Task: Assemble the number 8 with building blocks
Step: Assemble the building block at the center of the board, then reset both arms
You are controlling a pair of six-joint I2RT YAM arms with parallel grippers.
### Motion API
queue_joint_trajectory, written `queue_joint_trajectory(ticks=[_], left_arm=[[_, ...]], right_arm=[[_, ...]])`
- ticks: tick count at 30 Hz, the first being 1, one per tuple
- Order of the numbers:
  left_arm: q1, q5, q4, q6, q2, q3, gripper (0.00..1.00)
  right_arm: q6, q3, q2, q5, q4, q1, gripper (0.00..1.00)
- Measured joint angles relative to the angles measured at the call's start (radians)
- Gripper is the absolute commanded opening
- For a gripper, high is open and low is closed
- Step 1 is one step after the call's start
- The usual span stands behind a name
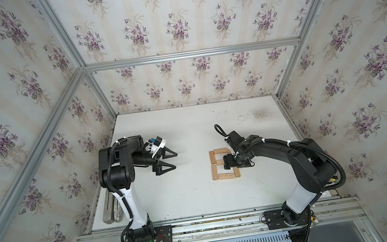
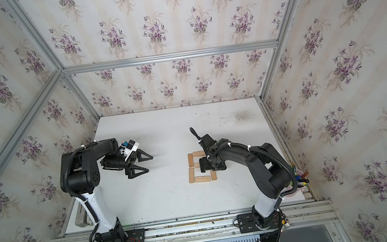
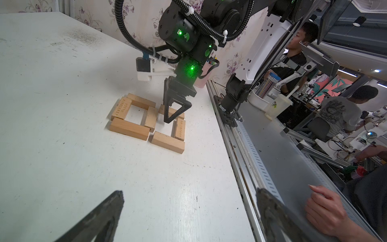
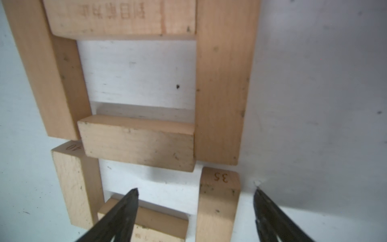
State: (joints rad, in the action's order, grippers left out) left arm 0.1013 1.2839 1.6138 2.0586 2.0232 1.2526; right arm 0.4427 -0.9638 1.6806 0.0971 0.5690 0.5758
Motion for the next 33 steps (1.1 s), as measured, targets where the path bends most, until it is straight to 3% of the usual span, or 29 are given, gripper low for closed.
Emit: queue_joint_trajectory(ticks=[5, 12, 15, 18, 21, 23, 27, 29, 31, 33], left_arm=[[0.0, 0.0, 0.0, 0.0, 0.0, 0.0, 1.0], [0.0, 0.0, 0.0, 0.0, 0.0, 0.0, 0.99], [0.0, 0.0, 0.0, 0.0, 0.0, 0.0, 1.0], [0.0, 0.0, 0.0, 0.0, 0.0, 0.0, 0.99], [0.0, 0.0, 0.0, 0.0, 0.0, 0.0, 1.0], [0.0, 0.0, 0.0, 0.0, 0.0, 0.0, 1.0], [0.0, 0.0, 0.0, 0.0, 0.0, 0.0, 1.0], [0.0, 0.0, 0.0, 0.0, 0.0, 0.0, 1.0], [0.0, 0.0, 0.0, 0.0, 0.0, 0.0, 0.99], [0.0, 0.0, 0.0, 0.0, 0.0, 0.0, 1.0]], right_arm=[[-0.023, 0.051, -0.077, 0.005, -0.016, -0.024, 1.0], [-0.145, 0.177, -0.402, 0.14, -0.229, -0.13, 1.0], [-0.272, 0.312, -0.59, 0.131, -0.481, -0.22, 1.0], [-0.348, 0.644, -0.703, 0.087, -0.969, -0.454, 1.0], [-0.345, 0.83, -0.549, 0.053, -1.275, -0.642, 1.0], [-0.352, 0.781, -0.414, 0.101, -1.346, -0.677, 1.0], [-0.369, 0.62, -0.203, 0.183, -1.504, -0.678, 1.0], [-0.383, 0.595, -0.166, 0.179, -1.507, -0.665, 1.0], [-0.404, 0.652, -0.175, 0.131, -1.588, -0.605, 1.0], [-0.435, 0.822, -0.14, 0.067, -1.837, -0.531, 1.0]])
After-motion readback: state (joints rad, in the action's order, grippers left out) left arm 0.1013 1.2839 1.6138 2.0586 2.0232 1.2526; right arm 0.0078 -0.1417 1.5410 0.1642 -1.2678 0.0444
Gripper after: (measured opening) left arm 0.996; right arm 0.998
